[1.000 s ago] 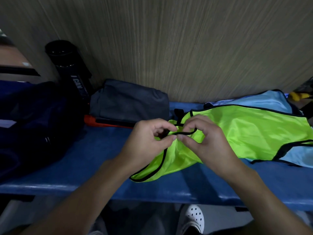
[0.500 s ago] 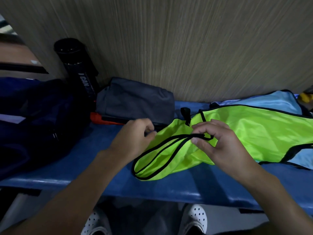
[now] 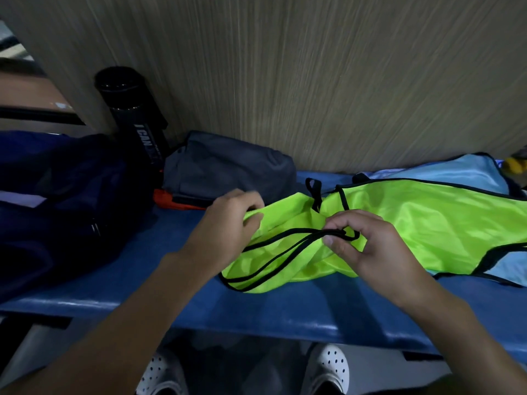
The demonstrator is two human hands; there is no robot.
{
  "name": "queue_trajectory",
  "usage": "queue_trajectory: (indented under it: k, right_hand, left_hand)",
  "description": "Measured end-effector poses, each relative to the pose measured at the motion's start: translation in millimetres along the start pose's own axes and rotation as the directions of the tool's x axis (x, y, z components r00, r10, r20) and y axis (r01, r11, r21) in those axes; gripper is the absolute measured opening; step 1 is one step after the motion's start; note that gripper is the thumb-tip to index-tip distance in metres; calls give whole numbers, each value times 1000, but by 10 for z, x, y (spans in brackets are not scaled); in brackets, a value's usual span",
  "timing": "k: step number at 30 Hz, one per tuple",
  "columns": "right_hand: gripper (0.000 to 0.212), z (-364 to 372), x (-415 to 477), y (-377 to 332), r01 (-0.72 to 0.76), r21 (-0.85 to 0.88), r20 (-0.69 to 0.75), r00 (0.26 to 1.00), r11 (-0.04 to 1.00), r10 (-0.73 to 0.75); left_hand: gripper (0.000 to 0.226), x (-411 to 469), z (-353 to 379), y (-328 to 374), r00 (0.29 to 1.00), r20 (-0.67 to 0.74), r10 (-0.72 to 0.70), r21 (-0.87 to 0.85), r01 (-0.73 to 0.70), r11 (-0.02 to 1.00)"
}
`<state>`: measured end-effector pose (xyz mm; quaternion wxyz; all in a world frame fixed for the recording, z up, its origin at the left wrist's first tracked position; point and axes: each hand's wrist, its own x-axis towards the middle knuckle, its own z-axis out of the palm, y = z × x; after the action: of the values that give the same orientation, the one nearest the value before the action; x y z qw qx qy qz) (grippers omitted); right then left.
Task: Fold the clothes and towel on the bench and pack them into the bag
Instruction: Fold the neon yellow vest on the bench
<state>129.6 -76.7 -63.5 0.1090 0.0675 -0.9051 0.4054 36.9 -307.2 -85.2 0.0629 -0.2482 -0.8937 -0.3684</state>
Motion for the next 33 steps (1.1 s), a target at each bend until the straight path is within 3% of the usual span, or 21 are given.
queue_trajectory:
  k: [5,8,11,15,18,25,29,33]
  right_hand:
    - [27,23,6,-30,6,-3,21,1000,1000,-6]
    - [26,36,20,-37,11,-11,20,1000,1000,-11]
    - [20,53,31,-44,22,-26,13,1000,999,-22]
    - [19,78,49,-52,5,-27,-18,1000,1000,-6]
    - [9,110,82,-72,32,-22,-29,999,999,-33]
    - [8,146,151,-114,89,-23,34,996,996,-88]
    - [10,159,155,-110,98,-20,36,995,995,-97]
    - [13,161,147,-99,89,-27,38,995,996,-88]
  left_hand:
    - [22,-56,2,-123,979,106,-174,-115,186,976]
    - [18,-23,2,-206,972,36,-230,-173,233,957]
    - [19,-17,-36,-113,973,-65,-222,-289,195,937]
    - [27,-33,-72,51,982,-185,-26,-289,-29,957]
    - [27,-50,-36,-43,990,-71,-124,-308,97,947]
    - [13,7,-41,-126,926,112,-360,-312,377,872]
    - [14,9,-56,-137,918,136,-372,-309,396,865]
    - [24,24,-98,-52,940,140,-312,-429,342,836]
